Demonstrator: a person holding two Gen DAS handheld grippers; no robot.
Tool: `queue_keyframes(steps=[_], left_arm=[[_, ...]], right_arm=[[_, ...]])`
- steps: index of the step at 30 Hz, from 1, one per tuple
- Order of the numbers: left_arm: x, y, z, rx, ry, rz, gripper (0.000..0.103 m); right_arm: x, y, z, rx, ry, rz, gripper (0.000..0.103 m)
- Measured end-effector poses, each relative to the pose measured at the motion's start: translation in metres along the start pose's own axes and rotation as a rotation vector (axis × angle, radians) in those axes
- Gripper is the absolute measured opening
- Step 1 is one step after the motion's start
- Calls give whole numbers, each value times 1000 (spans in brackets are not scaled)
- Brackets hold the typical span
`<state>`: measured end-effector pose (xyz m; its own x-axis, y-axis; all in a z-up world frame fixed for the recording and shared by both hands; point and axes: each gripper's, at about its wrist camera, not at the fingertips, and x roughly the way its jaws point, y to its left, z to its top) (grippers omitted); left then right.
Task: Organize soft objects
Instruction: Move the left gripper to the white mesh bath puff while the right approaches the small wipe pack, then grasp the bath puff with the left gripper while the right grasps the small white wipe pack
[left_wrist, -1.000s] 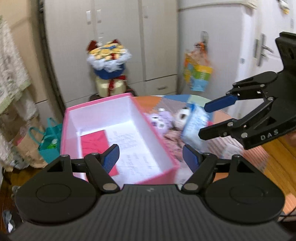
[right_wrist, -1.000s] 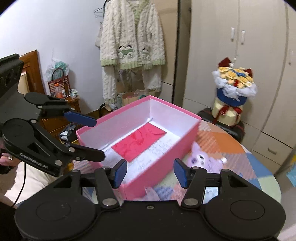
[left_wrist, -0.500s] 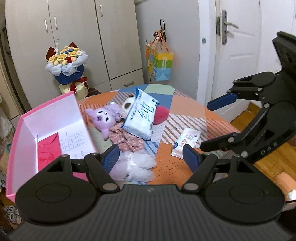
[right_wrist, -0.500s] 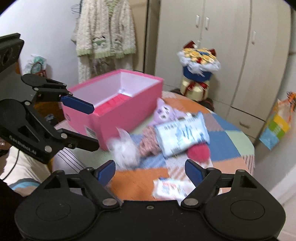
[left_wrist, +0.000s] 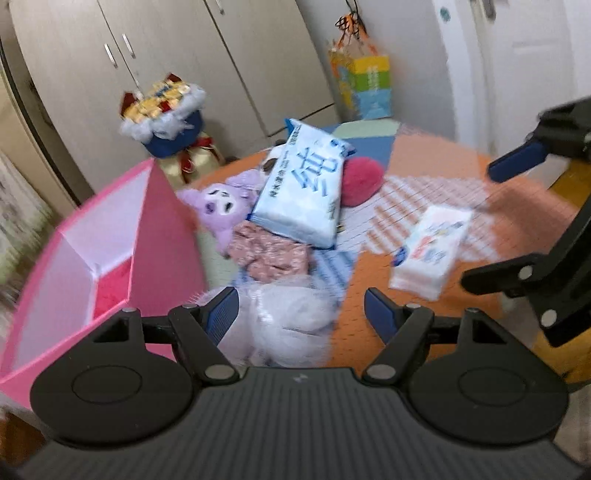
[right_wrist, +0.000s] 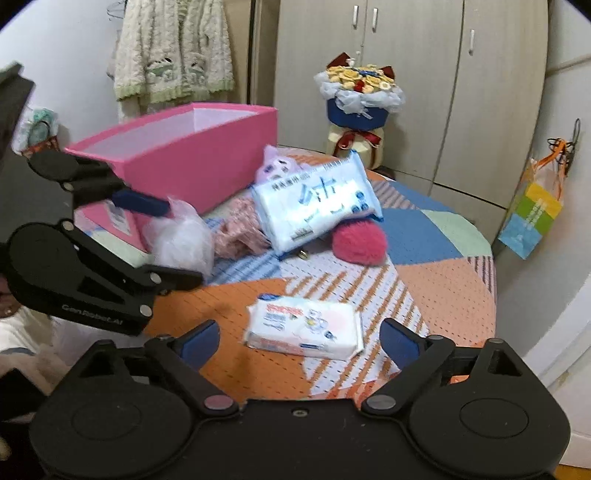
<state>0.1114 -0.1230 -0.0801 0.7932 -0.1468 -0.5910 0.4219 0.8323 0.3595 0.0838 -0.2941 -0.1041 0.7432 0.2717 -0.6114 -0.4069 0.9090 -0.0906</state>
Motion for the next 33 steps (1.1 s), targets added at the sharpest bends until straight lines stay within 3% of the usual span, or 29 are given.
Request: queue_keyframes(steps=[5,11,14,18,20,28,31,33], left_arm=[[11,-4,-3,-1,13,38,74],[29,-13,-13,1,7,160,70],[30,-5,-15,-94,7,138,67],[32,2,-13,-137,25,140,37],[31,6,-13,-160,25,127,32],[28,14,-13,-239,1,89,29],[25,15,-15,-250,-8,80,29],[22,16,-17,-256,-15,72,28]], right_arm=[[23,0,-12,7,28,-28,97],[38,0,-22,24,-32,-44,100],[42,-4,-22,71,-49,-5,100],[49,-3,-24,108,-76,28,103],[51,1,-24,107,-90,17,103],[60,14,-22,194,-142,-99,102],[56,20,-27,219,-183,-145,85],[52,24,-30,214,-195,-157,84]])
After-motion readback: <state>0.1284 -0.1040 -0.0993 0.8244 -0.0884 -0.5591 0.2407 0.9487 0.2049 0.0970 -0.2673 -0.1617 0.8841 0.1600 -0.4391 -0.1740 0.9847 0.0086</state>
